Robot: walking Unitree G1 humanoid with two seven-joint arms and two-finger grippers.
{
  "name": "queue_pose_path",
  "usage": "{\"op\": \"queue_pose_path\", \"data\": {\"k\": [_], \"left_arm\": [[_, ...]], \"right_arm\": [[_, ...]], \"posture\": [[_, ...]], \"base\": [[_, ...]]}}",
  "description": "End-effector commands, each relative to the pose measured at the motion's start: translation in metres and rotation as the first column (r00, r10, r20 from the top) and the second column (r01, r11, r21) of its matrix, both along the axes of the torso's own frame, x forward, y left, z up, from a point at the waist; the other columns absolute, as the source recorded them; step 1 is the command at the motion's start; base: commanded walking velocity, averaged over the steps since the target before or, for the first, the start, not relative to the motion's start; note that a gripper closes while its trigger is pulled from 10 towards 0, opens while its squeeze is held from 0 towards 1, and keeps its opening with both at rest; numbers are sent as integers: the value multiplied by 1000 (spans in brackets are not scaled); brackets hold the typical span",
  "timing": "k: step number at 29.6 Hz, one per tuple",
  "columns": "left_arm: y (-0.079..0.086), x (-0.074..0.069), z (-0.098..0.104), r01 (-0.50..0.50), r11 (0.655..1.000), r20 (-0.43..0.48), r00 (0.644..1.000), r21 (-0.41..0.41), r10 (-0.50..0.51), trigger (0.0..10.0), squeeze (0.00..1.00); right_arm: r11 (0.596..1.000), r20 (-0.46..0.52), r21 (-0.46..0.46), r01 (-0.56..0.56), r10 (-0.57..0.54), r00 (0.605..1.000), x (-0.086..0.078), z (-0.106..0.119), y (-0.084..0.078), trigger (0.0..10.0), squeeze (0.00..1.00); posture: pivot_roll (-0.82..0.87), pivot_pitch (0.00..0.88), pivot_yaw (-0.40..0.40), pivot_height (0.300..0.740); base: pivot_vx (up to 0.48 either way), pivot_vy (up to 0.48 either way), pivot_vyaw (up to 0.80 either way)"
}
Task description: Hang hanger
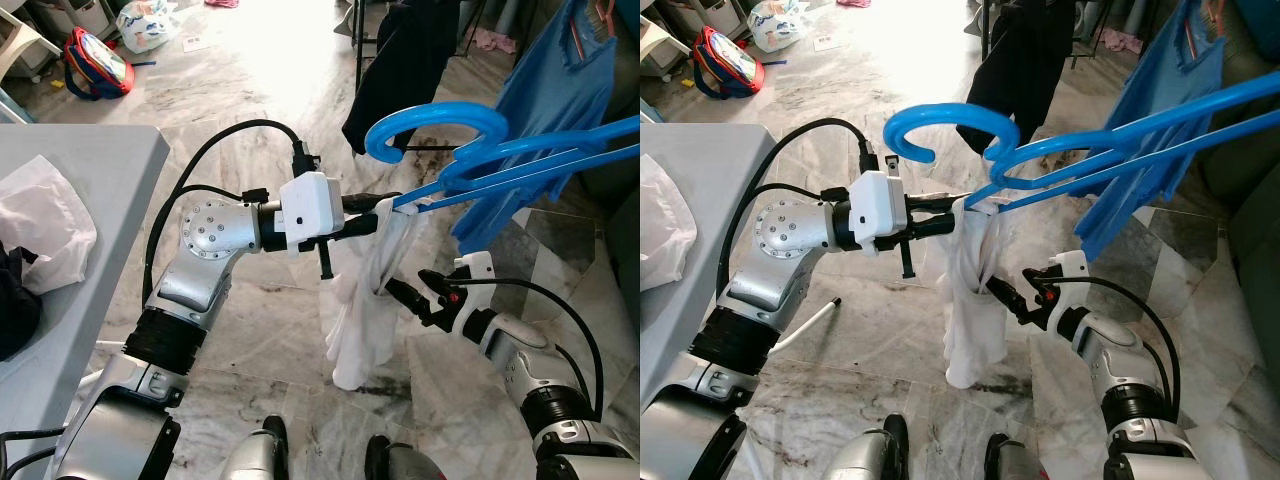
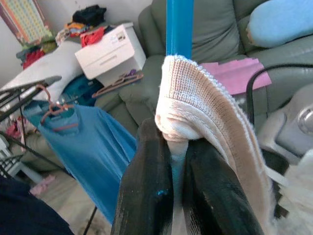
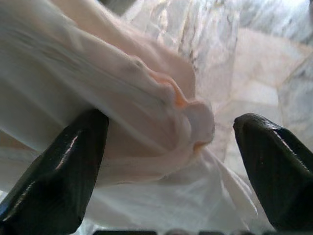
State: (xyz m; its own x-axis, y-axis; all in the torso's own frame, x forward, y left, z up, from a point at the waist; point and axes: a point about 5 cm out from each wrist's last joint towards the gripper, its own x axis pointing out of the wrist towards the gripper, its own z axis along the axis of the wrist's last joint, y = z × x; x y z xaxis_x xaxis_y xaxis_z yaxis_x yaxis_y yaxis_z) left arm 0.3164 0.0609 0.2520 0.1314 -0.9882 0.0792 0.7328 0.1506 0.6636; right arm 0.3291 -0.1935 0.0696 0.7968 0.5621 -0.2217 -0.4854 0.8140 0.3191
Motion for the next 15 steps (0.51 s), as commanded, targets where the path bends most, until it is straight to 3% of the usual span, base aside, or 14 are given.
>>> {"op": "queue_pose_path", "data": {"k": [1,8,15], "left_arm": [[-4,-9,10,52,998,39,998,-20,-51,0,0],[-12,-23,25,111,991,48,993,-75,-108,0,0],[-14,-26,27,116,989,47,993,-91,-112,0,0]], "right_arm": [[999,-92,-9,40,-40,995,-6,-17,2,0,0],[991,-170,13,133,-129,977,-4,-26,10,0,0],[974,-171,-27,226,-227,959,2,-25,8,0,0]], "posture": [[54,283,23,740],[71,288,17,740],[74,283,8,740]], "base": [[0,0,0],[0,0,0],[0,0,0]]}}
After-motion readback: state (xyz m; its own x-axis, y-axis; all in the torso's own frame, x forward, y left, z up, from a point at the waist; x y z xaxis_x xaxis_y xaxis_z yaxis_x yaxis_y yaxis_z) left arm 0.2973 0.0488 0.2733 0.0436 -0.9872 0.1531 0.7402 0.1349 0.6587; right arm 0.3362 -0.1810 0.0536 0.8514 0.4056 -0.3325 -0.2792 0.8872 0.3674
